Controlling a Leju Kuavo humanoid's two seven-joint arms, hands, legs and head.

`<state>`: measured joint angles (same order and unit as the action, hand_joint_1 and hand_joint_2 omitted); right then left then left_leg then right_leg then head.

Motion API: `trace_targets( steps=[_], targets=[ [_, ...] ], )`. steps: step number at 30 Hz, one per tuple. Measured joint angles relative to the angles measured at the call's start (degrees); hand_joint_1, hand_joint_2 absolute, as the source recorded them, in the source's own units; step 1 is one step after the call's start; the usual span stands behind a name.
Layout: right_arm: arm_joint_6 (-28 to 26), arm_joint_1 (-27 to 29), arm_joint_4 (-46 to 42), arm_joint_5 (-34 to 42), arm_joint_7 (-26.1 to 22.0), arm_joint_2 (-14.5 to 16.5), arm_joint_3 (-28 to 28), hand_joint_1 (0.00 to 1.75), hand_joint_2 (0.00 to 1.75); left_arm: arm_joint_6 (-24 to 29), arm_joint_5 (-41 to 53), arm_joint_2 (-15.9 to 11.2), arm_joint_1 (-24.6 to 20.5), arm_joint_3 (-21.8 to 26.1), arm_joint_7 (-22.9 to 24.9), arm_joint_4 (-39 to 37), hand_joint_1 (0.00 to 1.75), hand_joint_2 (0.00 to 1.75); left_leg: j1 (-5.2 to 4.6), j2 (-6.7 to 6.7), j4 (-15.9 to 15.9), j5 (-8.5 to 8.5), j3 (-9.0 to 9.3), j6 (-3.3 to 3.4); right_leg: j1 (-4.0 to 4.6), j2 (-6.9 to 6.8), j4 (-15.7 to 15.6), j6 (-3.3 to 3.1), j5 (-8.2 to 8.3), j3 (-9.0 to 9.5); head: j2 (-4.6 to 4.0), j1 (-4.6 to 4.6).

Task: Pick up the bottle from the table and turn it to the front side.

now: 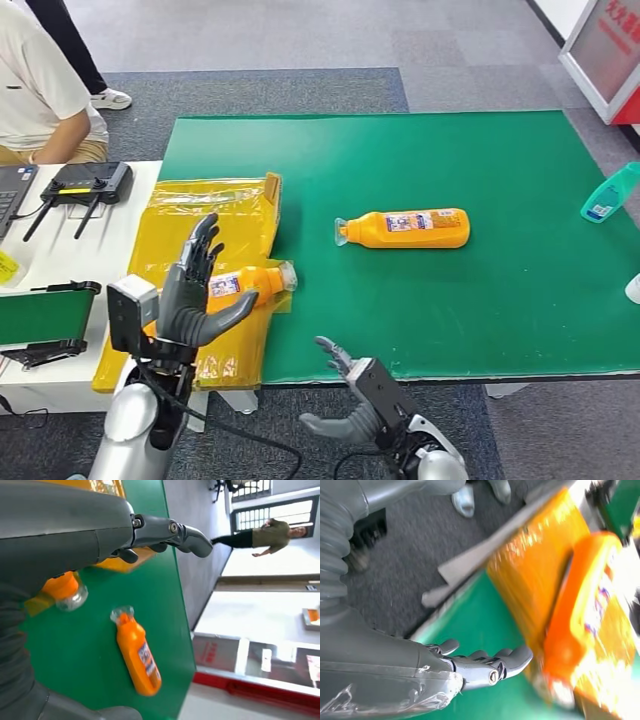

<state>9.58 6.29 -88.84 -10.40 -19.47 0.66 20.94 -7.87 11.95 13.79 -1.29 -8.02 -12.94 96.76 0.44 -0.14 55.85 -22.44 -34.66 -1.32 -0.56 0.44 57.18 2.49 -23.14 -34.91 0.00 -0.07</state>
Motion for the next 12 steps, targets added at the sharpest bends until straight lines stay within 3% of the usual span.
trace_targets(
  steps=[6, 12],
  targets=[
    [-0.11, 0.99, -4.05, -2.05, -1.32, 0.22, -6.32, 0.00, 1.75, -3.11, -4.80, -0.80, 7.10, -0.17, -2.06, 5.95, 0.00, 1.75, -0.01, 0.01, 0.00, -0.06, -0.01, 0.07, -0.01, 0.00, -0.01, 0.04, -0.04, 0.00, 0.00, -0.01],
    [-0.13, 1.60, -8.29, -3.85, -2.16, 0.53, -11.04, 0.00, 1.75, -4.87, -7.62, -1.48, 11.23, 0.11, -4.09, 8.85, 0.00, 1.75, -0.01, 0.01, 0.00, -0.08, 0.00, 0.09, -0.01, 0.00, -0.01, 0.04, -0.05, 0.01, 0.00, 0.00]
  ],
)
